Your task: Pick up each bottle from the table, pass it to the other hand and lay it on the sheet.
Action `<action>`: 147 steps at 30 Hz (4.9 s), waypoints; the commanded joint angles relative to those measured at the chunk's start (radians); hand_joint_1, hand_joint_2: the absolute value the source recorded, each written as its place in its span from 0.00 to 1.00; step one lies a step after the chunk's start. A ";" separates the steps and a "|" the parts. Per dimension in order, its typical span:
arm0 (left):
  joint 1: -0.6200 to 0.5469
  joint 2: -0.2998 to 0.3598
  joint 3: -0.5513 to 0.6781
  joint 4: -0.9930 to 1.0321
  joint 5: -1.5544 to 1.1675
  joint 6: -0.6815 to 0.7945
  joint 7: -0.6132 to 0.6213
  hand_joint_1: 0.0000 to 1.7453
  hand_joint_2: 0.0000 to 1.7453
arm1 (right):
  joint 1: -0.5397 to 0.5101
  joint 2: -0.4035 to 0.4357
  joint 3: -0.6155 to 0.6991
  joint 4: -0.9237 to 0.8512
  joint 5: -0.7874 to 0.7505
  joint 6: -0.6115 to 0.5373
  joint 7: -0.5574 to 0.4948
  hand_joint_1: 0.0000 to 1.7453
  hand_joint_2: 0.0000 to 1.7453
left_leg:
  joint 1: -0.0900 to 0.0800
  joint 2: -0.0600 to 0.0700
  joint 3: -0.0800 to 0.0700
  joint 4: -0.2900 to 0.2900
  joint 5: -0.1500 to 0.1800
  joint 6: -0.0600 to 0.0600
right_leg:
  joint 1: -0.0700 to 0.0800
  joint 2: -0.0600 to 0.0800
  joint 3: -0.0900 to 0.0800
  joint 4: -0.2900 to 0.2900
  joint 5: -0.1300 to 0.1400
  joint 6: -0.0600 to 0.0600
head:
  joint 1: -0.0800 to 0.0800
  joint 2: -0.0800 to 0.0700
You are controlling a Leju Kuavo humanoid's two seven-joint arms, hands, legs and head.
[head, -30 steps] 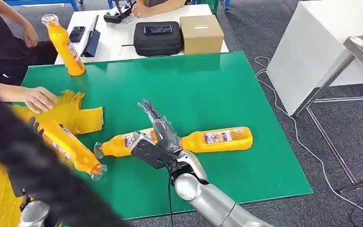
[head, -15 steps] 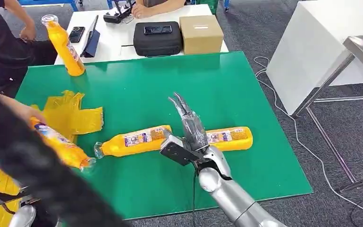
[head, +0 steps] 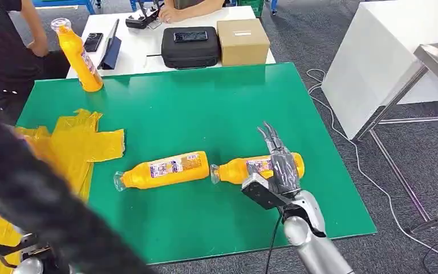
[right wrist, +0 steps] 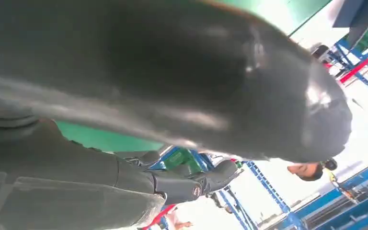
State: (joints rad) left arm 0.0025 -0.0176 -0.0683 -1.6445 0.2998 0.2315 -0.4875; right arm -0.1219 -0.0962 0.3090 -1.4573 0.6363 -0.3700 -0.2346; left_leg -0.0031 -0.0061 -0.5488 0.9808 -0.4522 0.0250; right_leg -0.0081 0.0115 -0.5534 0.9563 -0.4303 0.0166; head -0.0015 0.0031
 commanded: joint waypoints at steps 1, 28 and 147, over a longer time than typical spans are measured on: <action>-0.072 -0.026 0.020 0.089 0.012 -0.032 0.024 0.00 0.00 | 0.024 -0.032 -0.074 -0.072 0.058 0.016 0.087 0.00 1.00 | 0.000 -0.002 0.001 0.000 0.000 -0.001 | 0.000 -0.003 0.002 -0.001 -0.001 0.000 | 0.000 0.000; -0.166 -0.013 0.008 0.161 0.063 -0.081 0.049 0.00 0.00 | -0.238 -0.246 0.073 0.308 0.204 0.393 0.213 0.00 1.00 | 0.000 0.002 0.003 0.000 -0.001 -0.001 | 0.000 0.000 0.003 -0.001 0.000 0.000 | 0.000 0.000; -0.236 -0.159 -0.118 0.091 0.223 -0.178 0.229 0.00 1.00 | -0.501 0.364 0.320 0.426 0.231 0.174 0.411 1.00 1.00 | 0.001 0.002 0.002 -0.001 0.001 -0.001 | 0.001 0.001 0.003 0.000 0.000 0.000 | 0.000 0.000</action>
State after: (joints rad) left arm -0.2505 -0.1743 -0.1449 -1.5225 0.5085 0.0687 -0.2721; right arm -0.5910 0.2586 0.5772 -1.1151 0.8705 -0.2034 0.1774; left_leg -0.0030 -0.0050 -0.5496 0.9809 -0.4500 0.0255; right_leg -0.0082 0.0123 -0.5535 0.9576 -0.4297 0.0171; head -0.0015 0.0031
